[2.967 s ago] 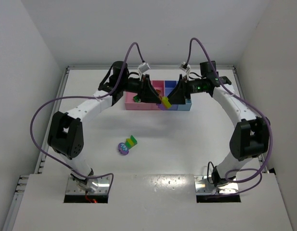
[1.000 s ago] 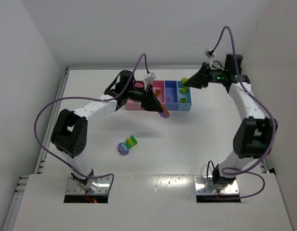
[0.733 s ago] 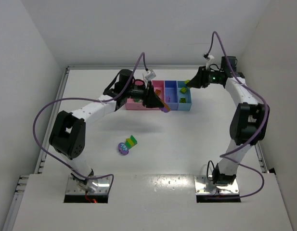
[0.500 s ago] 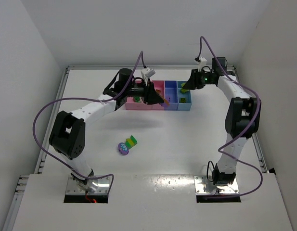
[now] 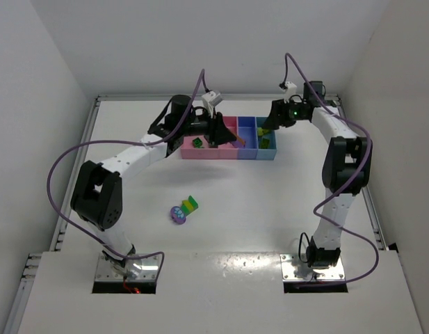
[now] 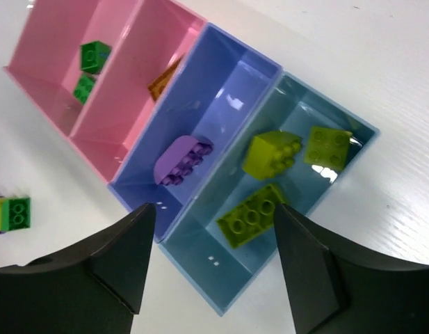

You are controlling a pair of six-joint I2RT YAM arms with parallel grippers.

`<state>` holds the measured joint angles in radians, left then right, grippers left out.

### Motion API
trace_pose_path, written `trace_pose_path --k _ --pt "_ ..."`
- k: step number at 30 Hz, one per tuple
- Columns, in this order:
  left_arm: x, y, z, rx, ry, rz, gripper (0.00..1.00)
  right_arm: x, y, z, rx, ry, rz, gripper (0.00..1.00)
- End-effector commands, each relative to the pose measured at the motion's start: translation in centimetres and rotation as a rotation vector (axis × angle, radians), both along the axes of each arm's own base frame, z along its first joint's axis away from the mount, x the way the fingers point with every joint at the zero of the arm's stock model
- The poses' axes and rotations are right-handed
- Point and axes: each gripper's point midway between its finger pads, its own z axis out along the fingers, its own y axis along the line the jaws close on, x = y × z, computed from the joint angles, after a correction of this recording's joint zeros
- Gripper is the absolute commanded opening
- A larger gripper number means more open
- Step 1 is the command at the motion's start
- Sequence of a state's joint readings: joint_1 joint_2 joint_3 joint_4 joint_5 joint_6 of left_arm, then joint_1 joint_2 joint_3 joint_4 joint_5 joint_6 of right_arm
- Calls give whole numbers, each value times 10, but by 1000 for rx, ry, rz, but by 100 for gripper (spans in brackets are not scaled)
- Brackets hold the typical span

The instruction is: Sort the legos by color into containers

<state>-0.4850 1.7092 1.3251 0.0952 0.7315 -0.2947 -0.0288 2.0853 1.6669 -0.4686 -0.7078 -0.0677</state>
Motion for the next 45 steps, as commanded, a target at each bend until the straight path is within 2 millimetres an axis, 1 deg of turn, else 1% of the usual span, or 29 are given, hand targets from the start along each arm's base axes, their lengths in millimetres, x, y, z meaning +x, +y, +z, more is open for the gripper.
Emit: trace_pose_path --k 1,2,3,4,5,6,7,8,9,10,11,13,15,17,18,19,20,23,27,28,29,30,31,33,34,40,42,43,45 --pt "17 4 38 -77 -43 56 0 2 18 41 78 -102 84 70" --pt "23 10 39 -117 -2 87 0 -10 30 68 153 -139 147 70" --pt "26 14 41 -146 21 105 0 -20 32 74 201 -136 171 70" --pt "32 16 54 -209 -5 118 0 -25 39 92 260 -169 200 70" --pt "32 20 59 -259 11 117 0 -34 45 105 312 -186 232 71" --pt "32 30 50 -331 147 148 0 -55 53 107 394 -155 282 71" --pt "29 33 54 -386 181 143 0 -71 62 132 461 -126 285 72" --pt "22 37 68 -505 227 126 0 -82 75 140 498 -181 347 72" --pt "22 42 70 -554 255 124 0 -90 83 151 527 -187 365 74" --pt "17 43 76 -594 268 108 0 -100 99 160 552 -188 396 74" --pt "17 42 76 -607 276 103 0 -106 107 173 585 -185 408 74" --pt "11 40 89 -642 250 70 0 -118 126 182 600 -167 451 75" --pt "6 37 98 -658 229 47 0 -121 136 185 606 -160 462 75" --pt "9 39 104 -683 214 60 0 -125 149 191 614 -157 475 75" --pt "7 39 108 -694 205 53 0 -121 149 192 617 -154 461 75" --pt "9 39 108 -698 204 60 0 -123 155 190 623 -139 470 75" --pt "10 43 110 -704 188 64 0 -123 159 196 634 -134 468 75" --pt "9 48 118 -718 169 62 0 -118 161 187 643 -91 441 75" --pt "7 53 124 -730 137 59 0 -115 161 191 646 -95 431 75" --pt "5 54 123 -730 139 60 0 -115 161 194 650 -94 430 75" --pt "5 54 120 -727 147 63 0 -111 161 191 650 -89 417 75" --pt "4 54 121 -730 139 60 0 -113 165 196 650 -105 432 73" --pt "2 55 125 -733 130 56 0 -113 165 196 653 -97 429 71" --pt "1 55 122 -730 139 60 0 -109 166 197 657 -101 419 64" --pt "2 55 121 -727 130 61 0 -108 166 201 657 -120 425 56" --pt "-4 53 125 -719 96 52 0 -111 170 206 669 -119 435 42" --pt "-4 53 125 -719 96 52 0 -117 173 207 672 -112 462 35" --pt "-4 53 125 -719 96 52 0 -119 173 207 671 -117 479 28" --pt "-3 53 122 -711 99 58 15 -123 173 204 670 -104 491 21"
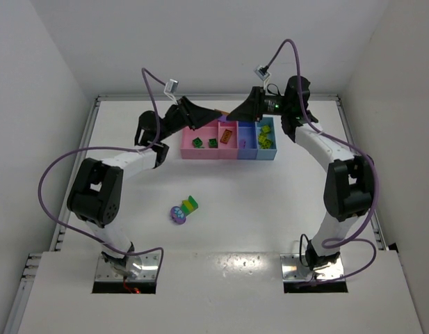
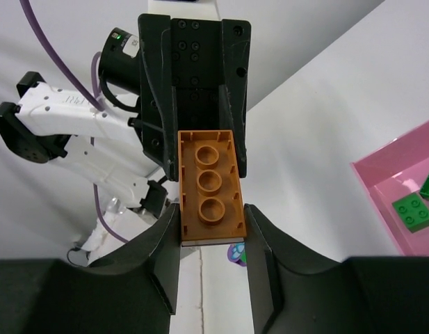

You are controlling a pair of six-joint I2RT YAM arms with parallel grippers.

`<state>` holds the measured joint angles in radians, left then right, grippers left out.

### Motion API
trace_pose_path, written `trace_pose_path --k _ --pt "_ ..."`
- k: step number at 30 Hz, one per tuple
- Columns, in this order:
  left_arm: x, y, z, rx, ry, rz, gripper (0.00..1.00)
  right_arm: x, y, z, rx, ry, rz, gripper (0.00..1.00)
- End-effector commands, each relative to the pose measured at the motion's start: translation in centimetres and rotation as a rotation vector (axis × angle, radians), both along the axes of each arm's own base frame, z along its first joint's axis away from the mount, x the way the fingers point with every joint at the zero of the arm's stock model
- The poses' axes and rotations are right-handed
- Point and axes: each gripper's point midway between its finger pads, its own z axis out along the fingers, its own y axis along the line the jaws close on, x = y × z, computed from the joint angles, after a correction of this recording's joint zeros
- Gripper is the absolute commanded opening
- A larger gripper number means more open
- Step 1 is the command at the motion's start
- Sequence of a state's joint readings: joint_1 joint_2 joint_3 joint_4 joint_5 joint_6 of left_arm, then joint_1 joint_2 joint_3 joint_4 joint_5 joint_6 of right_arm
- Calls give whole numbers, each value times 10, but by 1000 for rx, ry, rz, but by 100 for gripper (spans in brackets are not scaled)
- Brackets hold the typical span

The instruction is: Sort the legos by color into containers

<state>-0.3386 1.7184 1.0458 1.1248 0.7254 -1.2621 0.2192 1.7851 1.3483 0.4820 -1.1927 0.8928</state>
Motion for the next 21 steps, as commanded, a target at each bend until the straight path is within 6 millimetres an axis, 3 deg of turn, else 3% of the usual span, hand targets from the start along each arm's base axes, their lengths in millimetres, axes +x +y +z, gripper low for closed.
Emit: trace_pose_path --k 1,2,3,11,14,18,21 --pt "-14 6 32 -28 -132 20 25 -6 5 18 21 -99 55 18" --pt "-13 5 27 -9 -130 15 35 -9 5 19 21 -100 55 13" --pt "-13 4 27 4 -138 10 38 -14 4 19 19 -113 68 11" --pt "-17 -9 -4 258 -195 -99 43 -24 -11 18 -4 -168 101 5" --pt "-23 -7 -19 357 -222 -178 52 -27 -15 14 -16 -169 116 4" --pt "-26 -3 -22 426 -304 -221 57 -29 -19 14 -22 -172 117 3" --pt "-30 0 -29 445 -301 -268 76 -30 -19 17 -20 -192 128 2"
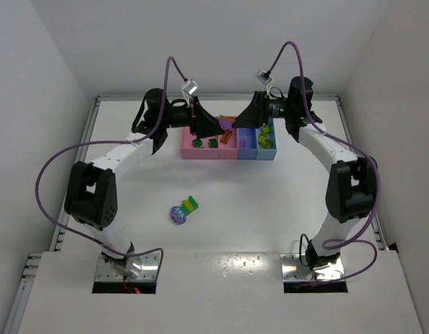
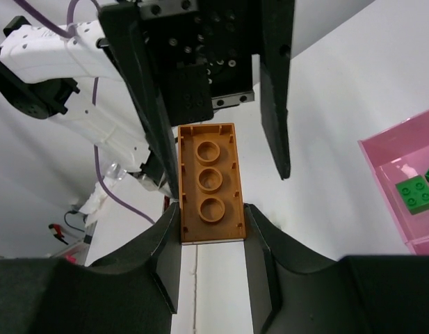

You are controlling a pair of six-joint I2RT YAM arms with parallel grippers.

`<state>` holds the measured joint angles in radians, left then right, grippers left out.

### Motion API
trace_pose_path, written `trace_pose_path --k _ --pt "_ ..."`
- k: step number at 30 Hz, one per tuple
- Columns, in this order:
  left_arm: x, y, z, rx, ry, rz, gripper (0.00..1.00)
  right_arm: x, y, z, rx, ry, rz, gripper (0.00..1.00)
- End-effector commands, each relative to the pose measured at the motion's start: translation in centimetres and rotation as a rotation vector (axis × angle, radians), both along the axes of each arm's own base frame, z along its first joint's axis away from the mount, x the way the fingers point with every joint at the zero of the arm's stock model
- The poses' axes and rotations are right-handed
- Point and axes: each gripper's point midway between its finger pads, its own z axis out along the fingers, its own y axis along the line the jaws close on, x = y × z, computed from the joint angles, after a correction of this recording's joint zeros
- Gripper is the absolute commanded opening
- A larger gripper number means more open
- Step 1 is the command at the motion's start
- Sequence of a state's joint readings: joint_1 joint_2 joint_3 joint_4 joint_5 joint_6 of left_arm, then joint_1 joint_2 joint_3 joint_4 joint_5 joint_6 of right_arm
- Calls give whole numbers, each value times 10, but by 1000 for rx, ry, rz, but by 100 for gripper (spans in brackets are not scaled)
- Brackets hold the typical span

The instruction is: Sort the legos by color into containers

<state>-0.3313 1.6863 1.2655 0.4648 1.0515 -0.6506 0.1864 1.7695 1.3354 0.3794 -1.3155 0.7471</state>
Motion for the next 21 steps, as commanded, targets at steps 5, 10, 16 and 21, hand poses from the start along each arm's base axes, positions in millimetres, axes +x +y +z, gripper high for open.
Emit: trace_pose_path --k 5,10,16,21 --pt "-12 21 -7 89 -112 -166 80 -18 -5 33 10 -164 77 2" --pt "-3 26 2 105 -124 -233 77 -24 -6 20 2 -126 98 2" --pt "4 20 0 119 -113 -227 74 -33 0 5 -28 -109 110 2" --pt "-11 -2 -42 293 -127 -264 73 -34 3 7 -31 -109 110 2"
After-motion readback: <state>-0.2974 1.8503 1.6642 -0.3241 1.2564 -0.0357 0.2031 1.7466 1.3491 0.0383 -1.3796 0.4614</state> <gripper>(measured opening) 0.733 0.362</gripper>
